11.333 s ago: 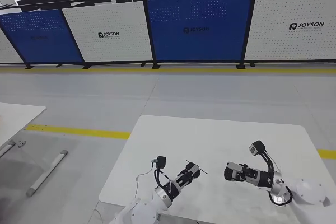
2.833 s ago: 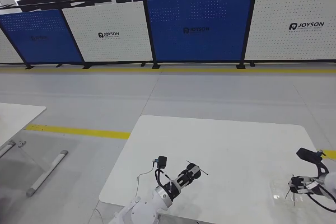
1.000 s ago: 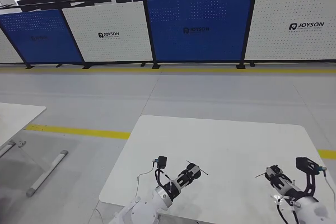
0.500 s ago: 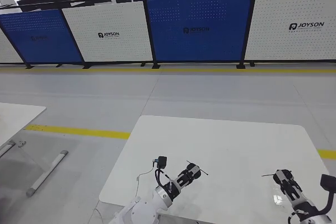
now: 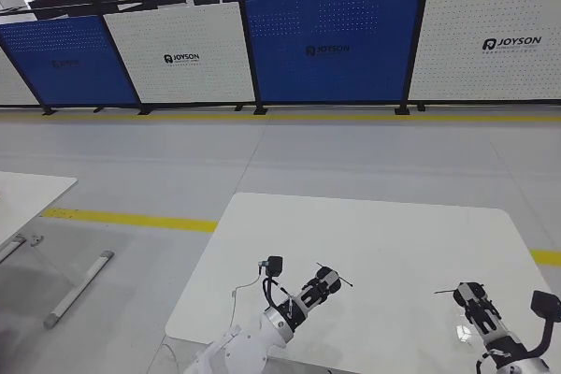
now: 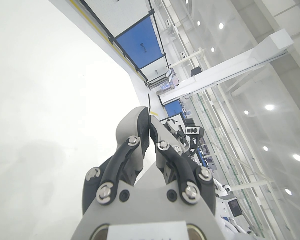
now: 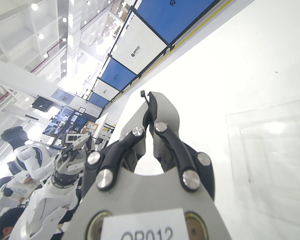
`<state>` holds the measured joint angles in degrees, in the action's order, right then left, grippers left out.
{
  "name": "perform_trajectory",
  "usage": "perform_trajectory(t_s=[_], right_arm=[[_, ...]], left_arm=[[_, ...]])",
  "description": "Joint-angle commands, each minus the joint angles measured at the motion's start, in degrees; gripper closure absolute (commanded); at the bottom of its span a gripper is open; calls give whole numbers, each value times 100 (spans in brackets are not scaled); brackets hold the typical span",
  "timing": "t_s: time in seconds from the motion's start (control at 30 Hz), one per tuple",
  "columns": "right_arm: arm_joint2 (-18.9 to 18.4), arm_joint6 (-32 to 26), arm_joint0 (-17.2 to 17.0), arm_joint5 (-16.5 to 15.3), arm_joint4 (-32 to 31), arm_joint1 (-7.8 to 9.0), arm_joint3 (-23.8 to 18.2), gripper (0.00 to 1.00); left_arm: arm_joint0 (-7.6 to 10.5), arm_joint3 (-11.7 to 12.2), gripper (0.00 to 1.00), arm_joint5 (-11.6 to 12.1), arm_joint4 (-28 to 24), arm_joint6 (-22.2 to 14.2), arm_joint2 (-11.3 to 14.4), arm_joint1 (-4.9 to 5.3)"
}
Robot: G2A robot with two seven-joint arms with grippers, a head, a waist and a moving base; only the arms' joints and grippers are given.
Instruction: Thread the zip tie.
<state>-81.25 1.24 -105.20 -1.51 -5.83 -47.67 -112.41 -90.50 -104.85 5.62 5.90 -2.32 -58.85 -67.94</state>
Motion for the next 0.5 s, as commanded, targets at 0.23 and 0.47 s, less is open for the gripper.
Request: perform_trajectory(t_s=[0.23, 0.47], right_arm=[[0, 0, 0, 0, 0, 0, 0, 100], [0, 0, 0, 0, 0, 0, 0, 100]], left_arm=[[132, 87, 100, -230, 311, 157, 268, -52], [132, 87, 100, -230, 311, 157, 268, -52]])
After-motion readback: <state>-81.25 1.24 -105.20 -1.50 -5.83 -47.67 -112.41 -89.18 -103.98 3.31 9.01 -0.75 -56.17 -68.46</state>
